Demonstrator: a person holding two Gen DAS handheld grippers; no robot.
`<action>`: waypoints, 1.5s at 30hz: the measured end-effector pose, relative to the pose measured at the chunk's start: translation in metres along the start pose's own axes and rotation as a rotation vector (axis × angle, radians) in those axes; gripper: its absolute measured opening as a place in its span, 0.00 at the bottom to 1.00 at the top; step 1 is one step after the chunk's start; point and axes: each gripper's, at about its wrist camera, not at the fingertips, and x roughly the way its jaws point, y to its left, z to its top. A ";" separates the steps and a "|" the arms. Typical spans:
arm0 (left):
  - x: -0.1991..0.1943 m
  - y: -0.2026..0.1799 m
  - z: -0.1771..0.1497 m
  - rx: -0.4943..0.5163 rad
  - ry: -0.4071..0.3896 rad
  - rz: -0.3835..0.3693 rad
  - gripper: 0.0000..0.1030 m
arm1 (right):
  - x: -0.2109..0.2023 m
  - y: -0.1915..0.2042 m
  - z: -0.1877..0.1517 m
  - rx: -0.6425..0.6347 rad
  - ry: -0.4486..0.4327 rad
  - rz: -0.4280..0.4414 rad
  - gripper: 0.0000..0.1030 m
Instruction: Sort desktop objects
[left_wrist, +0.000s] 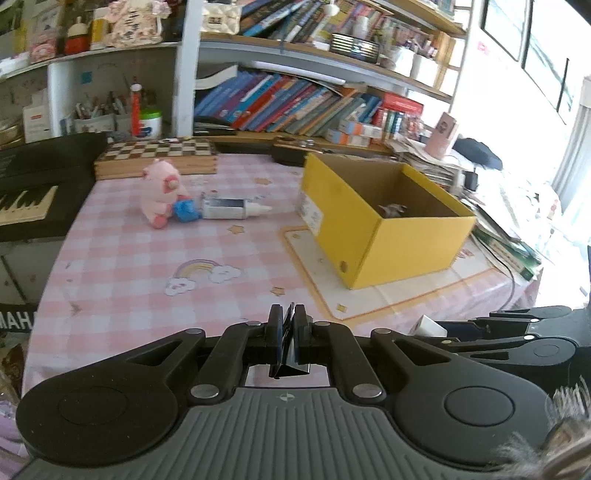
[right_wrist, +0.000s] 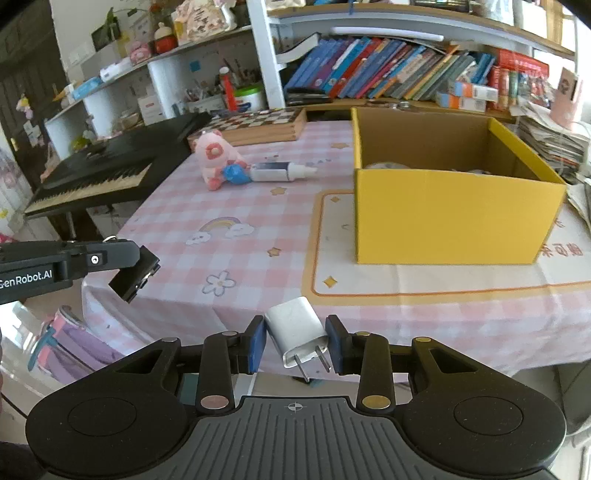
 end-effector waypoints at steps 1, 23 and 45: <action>0.001 -0.004 -0.001 0.007 0.001 -0.009 0.05 | -0.002 -0.002 -0.002 0.006 -0.002 -0.005 0.34; 0.030 -0.080 0.002 0.148 0.050 -0.270 0.05 | -0.048 -0.051 -0.038 0.173 -0.001 -0.186 0.34; 0.051 -0.115 0.045 0.221 -0.059 -0.368 0.05 | -0.053 -0.084 -0.008 0.166 -0.070 -0.236 0.34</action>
